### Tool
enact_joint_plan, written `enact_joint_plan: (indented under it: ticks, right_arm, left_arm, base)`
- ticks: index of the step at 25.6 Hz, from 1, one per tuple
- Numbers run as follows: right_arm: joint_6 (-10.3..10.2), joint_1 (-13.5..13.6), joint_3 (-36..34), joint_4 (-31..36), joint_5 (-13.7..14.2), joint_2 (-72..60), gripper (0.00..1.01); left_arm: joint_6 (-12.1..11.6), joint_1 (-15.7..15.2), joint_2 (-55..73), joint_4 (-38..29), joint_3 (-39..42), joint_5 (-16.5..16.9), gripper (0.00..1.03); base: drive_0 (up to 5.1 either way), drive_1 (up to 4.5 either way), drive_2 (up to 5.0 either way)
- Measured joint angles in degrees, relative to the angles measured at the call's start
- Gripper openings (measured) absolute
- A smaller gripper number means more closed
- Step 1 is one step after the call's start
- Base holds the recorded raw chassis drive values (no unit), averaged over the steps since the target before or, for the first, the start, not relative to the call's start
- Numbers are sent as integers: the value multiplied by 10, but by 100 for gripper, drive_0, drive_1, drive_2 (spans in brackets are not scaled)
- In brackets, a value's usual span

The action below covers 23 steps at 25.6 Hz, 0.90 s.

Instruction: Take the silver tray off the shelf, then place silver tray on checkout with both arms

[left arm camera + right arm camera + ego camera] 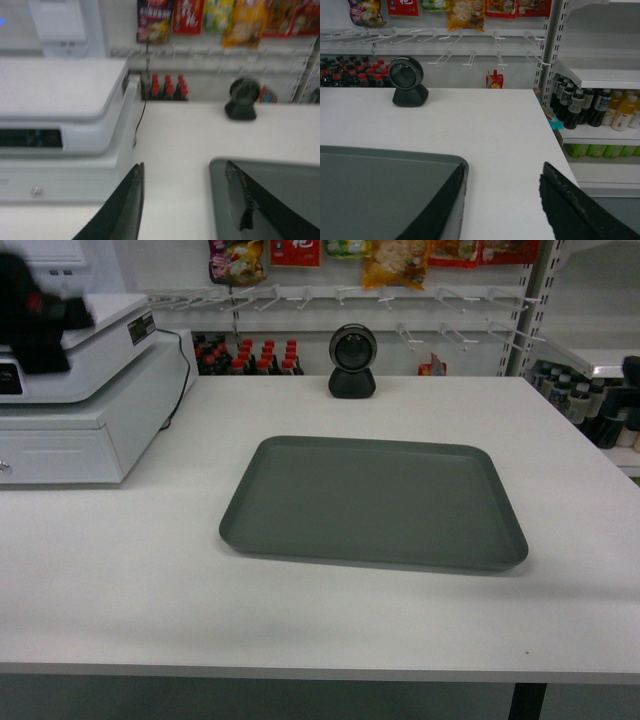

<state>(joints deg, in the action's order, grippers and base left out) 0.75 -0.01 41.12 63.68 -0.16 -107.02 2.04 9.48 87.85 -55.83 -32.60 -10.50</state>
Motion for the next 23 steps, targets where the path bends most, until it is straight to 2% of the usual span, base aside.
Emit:
enact_joint_plan:
  ticks: [2,4,9,10,11,16,23]
  right_arm:
    - [-2,0,-78,30,1,72,29]
    - [-3,0,-161,41,1,150,2]
    - [-5,0,-283,15,1,287,2]
    - [-5,0,-303,2,2,313,2]
    - [-5,0,-318,-13,2,338,2]
    - [-5,0,-374,-105,1,489,2]
    - [-5,0,-404,-260,2,683,2]
  left_arm:
    - [-9,-12,-33,-6,80,18,29]
    - [-10,-28,-120,-25,132,38,2]
    - [-10,-54,-238,13,229,64,1]
    - [-11,-81,-261,21,246,98,1]
    - [-11,-94,-258,-10,268,100,1]
    - [-10,-94,-398,103,306,105,1]
    - [-10,-94,-573,258,320,105,1]
  base:
    - [0,0,0]
    - [0,0,0]
    - [0,0,0]
    - [0,0,0]
    - [0,0,0]
    - [0,0,0]
    - [0,0,0]
